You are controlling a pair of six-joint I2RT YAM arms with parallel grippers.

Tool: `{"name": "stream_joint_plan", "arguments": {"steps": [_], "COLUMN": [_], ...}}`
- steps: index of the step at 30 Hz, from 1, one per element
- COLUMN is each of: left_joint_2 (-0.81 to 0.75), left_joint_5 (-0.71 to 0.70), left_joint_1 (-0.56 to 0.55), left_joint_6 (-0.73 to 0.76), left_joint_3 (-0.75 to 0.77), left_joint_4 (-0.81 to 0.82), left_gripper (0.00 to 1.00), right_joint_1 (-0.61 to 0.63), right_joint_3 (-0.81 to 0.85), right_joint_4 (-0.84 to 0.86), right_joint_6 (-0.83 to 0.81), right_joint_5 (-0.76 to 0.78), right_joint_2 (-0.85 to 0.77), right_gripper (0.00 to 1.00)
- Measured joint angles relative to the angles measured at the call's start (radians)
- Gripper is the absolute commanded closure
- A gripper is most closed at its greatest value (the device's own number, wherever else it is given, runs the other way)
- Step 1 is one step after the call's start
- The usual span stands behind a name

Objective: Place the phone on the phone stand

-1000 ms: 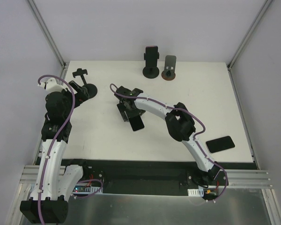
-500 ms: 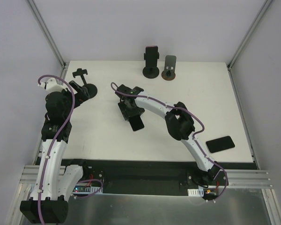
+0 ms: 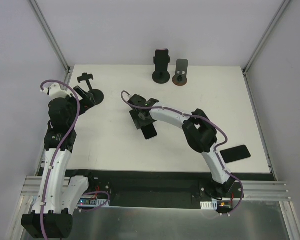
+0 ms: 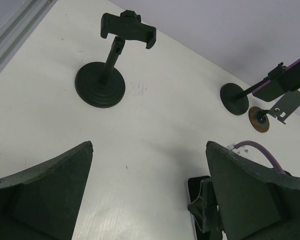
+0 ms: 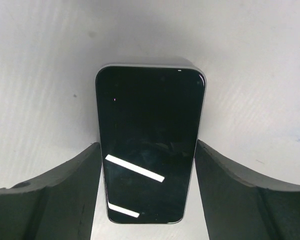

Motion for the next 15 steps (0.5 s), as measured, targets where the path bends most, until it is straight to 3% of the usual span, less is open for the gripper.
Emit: {"name": "stream_joint_plan", "arguments": {"steps": [10,15], "left_joint_2": [-0.017,-0.021], "left_joint_5": [0.007,0.009], "left_joint_1": [0.0,0.0], "left_joint_6": [-0.004,-0.008], "left_joint_3": [-0.006,-0.008], "left_joint_4": [0.001,0.001], "left_gripper": [0.06,0.06], "right_joint_1": [-0.005,-0.048], "right_joint_3": [-0.448,-0.545], "right_joint_4": [0.37,0.533], "right_joint_6": [-0.017,-0.035], "right_joint_5": [0.149,0.254], "right_joint_2": [-0.357,-0.51], "right_gripper": [0.99,0.99]}}
